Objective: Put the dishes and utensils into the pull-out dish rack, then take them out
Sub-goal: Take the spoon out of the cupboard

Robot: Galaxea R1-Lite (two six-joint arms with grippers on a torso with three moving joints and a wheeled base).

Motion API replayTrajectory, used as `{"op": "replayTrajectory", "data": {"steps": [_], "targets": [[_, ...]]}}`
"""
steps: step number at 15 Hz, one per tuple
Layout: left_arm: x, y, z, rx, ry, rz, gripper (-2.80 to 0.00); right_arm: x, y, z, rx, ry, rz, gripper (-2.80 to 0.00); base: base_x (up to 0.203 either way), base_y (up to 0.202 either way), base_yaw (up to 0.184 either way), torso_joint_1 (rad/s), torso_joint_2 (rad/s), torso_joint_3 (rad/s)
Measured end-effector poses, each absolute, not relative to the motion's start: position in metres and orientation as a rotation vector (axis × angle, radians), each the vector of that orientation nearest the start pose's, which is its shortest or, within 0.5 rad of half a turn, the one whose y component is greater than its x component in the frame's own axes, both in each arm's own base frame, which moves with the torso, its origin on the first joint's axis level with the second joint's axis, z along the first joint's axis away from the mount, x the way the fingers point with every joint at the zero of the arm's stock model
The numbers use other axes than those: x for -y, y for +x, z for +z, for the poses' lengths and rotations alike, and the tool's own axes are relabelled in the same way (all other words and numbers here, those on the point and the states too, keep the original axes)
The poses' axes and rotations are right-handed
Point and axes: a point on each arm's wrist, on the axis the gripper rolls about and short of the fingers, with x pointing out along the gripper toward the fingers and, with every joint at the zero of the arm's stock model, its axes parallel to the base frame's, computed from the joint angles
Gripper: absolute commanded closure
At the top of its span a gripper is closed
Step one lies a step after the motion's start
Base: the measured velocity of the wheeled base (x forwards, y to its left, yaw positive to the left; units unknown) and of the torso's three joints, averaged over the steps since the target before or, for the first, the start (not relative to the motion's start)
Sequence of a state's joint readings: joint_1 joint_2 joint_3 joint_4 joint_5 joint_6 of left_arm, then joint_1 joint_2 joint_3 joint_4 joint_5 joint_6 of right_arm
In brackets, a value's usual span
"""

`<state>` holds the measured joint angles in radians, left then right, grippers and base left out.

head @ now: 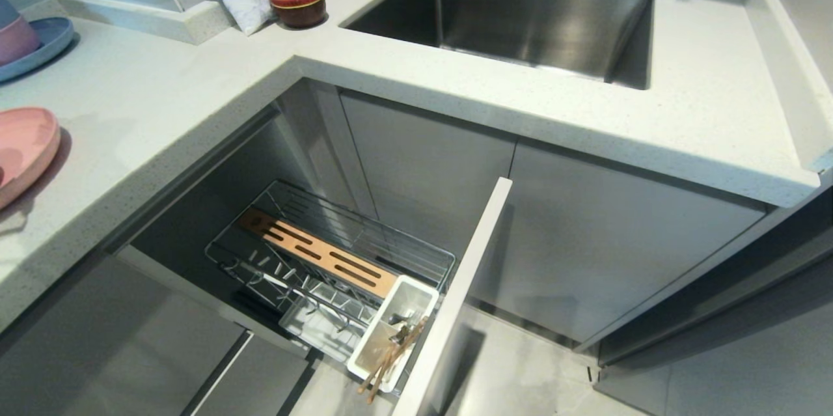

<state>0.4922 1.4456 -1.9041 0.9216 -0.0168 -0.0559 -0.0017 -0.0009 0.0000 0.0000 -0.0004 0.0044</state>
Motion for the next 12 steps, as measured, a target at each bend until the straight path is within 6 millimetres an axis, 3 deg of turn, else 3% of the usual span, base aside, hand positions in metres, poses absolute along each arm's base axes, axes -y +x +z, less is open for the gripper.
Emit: {"op": "replayTrajectory", "data": {"steps": [3, 4, 5, 12], "targets": [[-0.07, 0.148, 0.414, -0.223, -0.266, 0.451, -2.8, 0.0, -0.023, 0.075, 0.001, 0.005, -0.002, 0.0, 0.0, 0.0, 0.0, 0.0, 0.0, 0.0], [-0.062, 0.144, 0.418, -0.161, -0.3, 0.419, -1.08, 0.0, -0.023, 0.075, 0.001, 0.004, -0.002, 0.0, 0.0, 0.0, 0.0, 0.0, 0.0, 0.0], [-0.054, 0.14, 0.421, -0.108, -0.334, 0.379, 0.0, 0.0, -0.023, 0.075, 0.001, 0.005, -0.002, 0.0, 0.0, 0.0, 0.0, 0.0, 0.0, 0.0], [-0.003, 0.11, 0.427, 0.077, -0.507, 0.052, 0.0, 0.0, -0.023, 0.075, 0.001, 0.005, -0.002, 0.0, 0.0, 0.0, 0.0, 0.0, 0.0, 0.0]]}}
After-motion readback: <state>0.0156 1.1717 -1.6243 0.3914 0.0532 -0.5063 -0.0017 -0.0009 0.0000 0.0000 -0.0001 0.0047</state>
